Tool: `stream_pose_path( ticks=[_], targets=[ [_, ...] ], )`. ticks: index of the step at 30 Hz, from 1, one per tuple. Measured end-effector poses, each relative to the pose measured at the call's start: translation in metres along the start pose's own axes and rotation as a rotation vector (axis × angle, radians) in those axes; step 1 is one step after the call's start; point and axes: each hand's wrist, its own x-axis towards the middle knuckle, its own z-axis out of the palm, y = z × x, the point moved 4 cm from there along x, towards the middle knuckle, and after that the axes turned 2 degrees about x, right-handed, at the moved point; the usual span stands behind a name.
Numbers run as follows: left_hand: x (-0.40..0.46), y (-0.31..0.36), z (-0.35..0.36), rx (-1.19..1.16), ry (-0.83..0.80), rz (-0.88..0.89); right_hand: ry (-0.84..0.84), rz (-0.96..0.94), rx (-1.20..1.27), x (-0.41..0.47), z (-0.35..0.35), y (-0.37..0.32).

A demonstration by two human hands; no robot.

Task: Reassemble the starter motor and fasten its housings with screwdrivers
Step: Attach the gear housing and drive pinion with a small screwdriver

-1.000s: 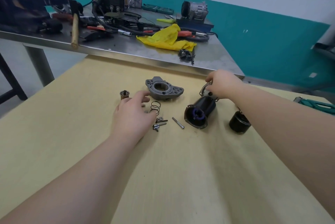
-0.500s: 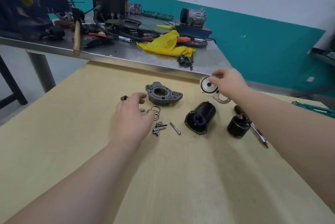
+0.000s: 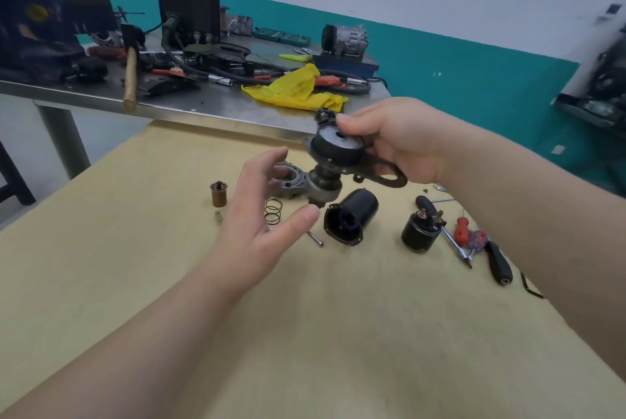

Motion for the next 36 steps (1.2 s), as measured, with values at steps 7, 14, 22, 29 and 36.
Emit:
stream_pose_path(
  ticks=[7, 14, 22, 29, 36],
  targets=[
    [0.000, 0.010, -0.006, -0.539, -0.078, -0.277, -0.293, 0.125, 0.050, -0.008, 0.052, 0.032],
    [0.004, 0.007, 0.000, -0.724, -0.069, -0.548, -0.267, 0.117, 0.040, -0.003, 0.055, 0.033],
    [0.012, -0.015, -0.029, -1.388, 0.085, -0.690, 0.151, -0.173, -0.265, 0.011, 0.044, 0.030],
    [0.021, -0.043, -0.058, -1.476, 0.249, -0.648, 0.282, -0.472, -1.184, 0.016, 0.084, 0.110],
    [0.020, -0.053, -0.044, -1.415, 0.309, -0.690, 0.215, -0.562, -1.316, 0.024, 0.096, 0.131]
  ],
)
